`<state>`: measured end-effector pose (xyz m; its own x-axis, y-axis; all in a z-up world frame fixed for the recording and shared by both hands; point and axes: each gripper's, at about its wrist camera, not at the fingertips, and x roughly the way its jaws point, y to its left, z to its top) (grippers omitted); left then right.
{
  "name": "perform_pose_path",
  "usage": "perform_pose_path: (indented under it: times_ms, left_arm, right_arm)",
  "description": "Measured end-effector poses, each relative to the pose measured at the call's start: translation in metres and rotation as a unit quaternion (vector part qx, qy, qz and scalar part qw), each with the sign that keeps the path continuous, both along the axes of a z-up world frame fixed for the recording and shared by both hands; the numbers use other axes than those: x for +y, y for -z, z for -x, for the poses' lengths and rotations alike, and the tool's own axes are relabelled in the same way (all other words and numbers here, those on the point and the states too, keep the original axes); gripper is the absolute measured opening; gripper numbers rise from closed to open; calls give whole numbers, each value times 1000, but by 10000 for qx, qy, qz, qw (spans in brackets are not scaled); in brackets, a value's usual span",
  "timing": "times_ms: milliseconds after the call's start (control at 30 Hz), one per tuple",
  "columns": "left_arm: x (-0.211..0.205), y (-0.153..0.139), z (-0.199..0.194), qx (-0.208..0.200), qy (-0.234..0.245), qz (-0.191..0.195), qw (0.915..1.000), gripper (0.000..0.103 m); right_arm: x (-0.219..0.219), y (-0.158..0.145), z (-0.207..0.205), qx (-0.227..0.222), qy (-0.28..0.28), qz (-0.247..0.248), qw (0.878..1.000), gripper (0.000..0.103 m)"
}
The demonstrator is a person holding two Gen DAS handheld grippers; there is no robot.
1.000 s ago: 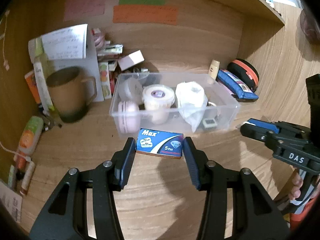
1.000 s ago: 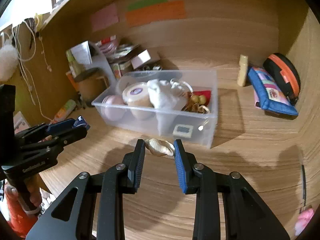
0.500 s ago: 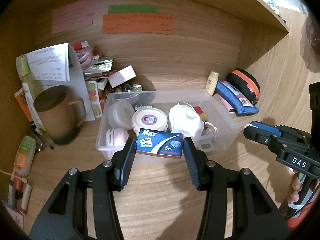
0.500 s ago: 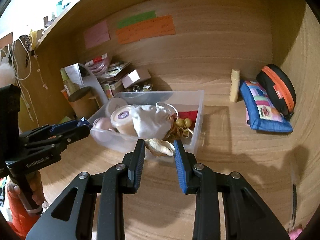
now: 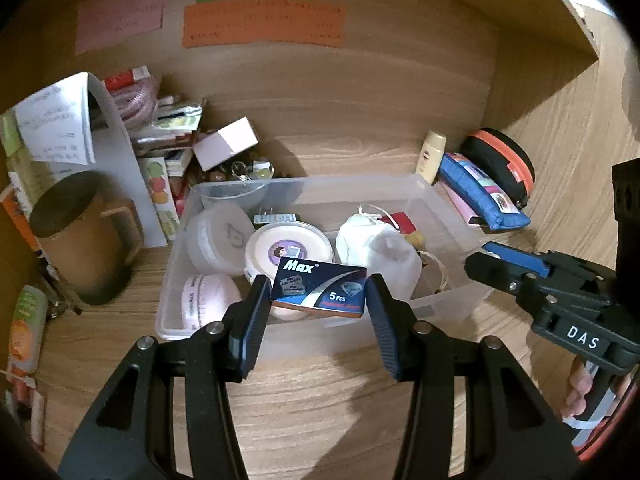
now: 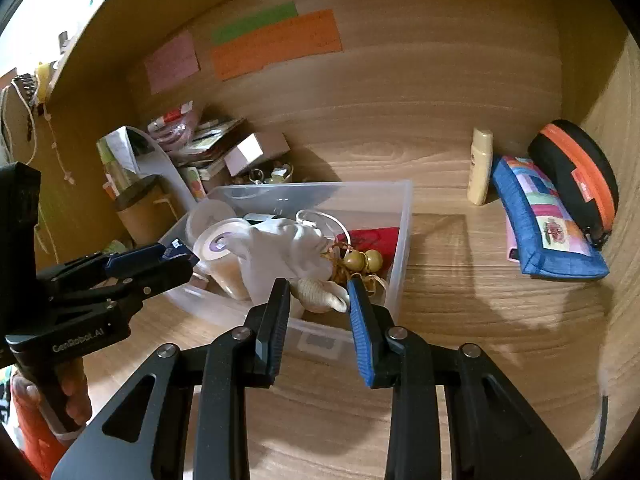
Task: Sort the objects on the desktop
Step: 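Carry the Max box with left gripper while right gripper carries the shell over the bin, then open left gripper releasing the Max box while right gripper releases the shell into the bin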
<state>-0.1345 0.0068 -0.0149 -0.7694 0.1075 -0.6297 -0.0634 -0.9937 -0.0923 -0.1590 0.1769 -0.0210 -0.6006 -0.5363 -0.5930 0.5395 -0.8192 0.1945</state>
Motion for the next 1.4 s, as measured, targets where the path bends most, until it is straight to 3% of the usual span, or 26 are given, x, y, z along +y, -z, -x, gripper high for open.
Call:
perform_pose_path:
  times_ms: [267,800,967,1100,1400]
  left_arm:
    - [1,10,13,-117,78,-114,9998,48]
    - [13,17,21,-97,125,81,9998,48]
    - [13,18,22,-49,115,122,9998,56]
    - [11,18,22,-48,83,98,9999,60]
    - [10,15,17,9,12,161,9999,69]
  right_arm:
    - [-10,7,12,-36,30,-152,9999,27]
    - [-19,14,20,25,32,-241,9997,27]
    - [-20,14,20,54,33,-294,9995,28]
    - [-21,13,19,82,27,-326,9994,38]
    - [-21,7,14,366,231,-402,9983,51]
